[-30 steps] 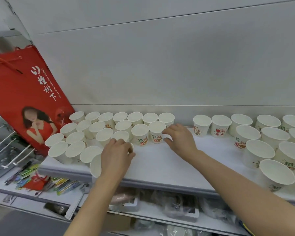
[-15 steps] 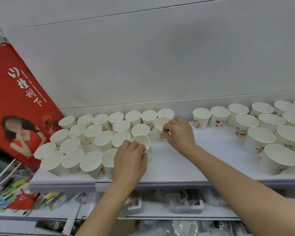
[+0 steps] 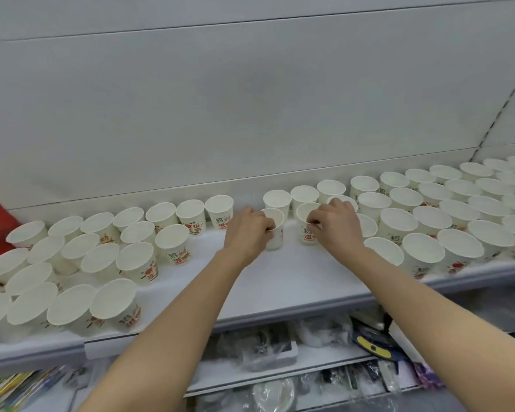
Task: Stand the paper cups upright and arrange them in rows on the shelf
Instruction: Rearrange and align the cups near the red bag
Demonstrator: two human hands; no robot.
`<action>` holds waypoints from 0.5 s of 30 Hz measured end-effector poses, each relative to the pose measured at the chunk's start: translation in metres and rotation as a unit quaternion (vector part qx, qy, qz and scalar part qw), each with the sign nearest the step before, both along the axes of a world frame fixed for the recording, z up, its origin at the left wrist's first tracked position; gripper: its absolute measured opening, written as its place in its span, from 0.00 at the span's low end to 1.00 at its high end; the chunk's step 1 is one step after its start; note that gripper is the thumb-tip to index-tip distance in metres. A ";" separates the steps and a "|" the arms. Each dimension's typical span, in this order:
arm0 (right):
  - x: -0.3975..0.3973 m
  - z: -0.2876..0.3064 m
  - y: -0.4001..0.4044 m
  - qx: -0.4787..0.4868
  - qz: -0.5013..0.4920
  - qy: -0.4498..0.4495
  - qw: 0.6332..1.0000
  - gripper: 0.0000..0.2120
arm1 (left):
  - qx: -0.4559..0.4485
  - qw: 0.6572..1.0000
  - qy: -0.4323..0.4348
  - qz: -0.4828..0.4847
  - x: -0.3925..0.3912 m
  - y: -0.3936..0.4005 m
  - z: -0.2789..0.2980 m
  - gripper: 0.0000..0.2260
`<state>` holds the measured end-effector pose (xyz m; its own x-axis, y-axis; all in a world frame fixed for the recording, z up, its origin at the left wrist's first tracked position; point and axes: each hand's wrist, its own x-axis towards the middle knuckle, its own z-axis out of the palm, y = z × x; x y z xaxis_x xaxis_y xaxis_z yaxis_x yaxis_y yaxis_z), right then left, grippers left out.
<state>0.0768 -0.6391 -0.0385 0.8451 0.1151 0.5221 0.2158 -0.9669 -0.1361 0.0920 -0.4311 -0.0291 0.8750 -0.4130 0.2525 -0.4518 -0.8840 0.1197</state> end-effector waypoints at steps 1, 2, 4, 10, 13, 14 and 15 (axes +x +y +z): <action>0.002 -0.002 -0.003 -0.004 0.006 0.005 1.000 0.06 | 0.010 1.000 0.009 0.004 0.002 -0.004 0.001 0.07; 0.003 -0.003 -0.006 -0.008 0.013 0.013 1.000 0.06 | 0.016 1.000 0.016 0.006 0.002 -0.006 0.001 0.07; 0.005 -0.002 -0.010 -0.012 0.026 0.029 0.999 0.06 | 0.008 1.000 0.022 0.007 0.001 -0.006 0.000 0.08; 0.005 0.009 -0.031 -0.031 0.075 0.067 0.994 0.08 | -0.023 1.000 0.001 0.017 -0.002 -0.011 0.002 0.12; 0.009 0.011 -0.034 -0.032 0.077 0.091 0.992 0.06 | -0.012 0.999 0.017 0.033 -0.003 -0.023 0.006 0.09; 0.010 0.011 -0.035 -0.029 0.076 0.092 0.992 0.06 | -0.026 0.999 0.025 0.028 -0.004 -0.025 0.006 0.10; 0.011 0.011 -0.036 -0.025 0.076 0.091 0.993 0.05 | -0.045 0.998 0.035 0.017 -0.004 -0.025 0.006 0.13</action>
<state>0.0877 -0.6749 -0.0279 0.8955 0.2715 0.3527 0.3367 -0.9314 -0.1380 0.0877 -0.4560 -0.0228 0.9051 -0.3603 0.2260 -0.4090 -0.8831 0.2300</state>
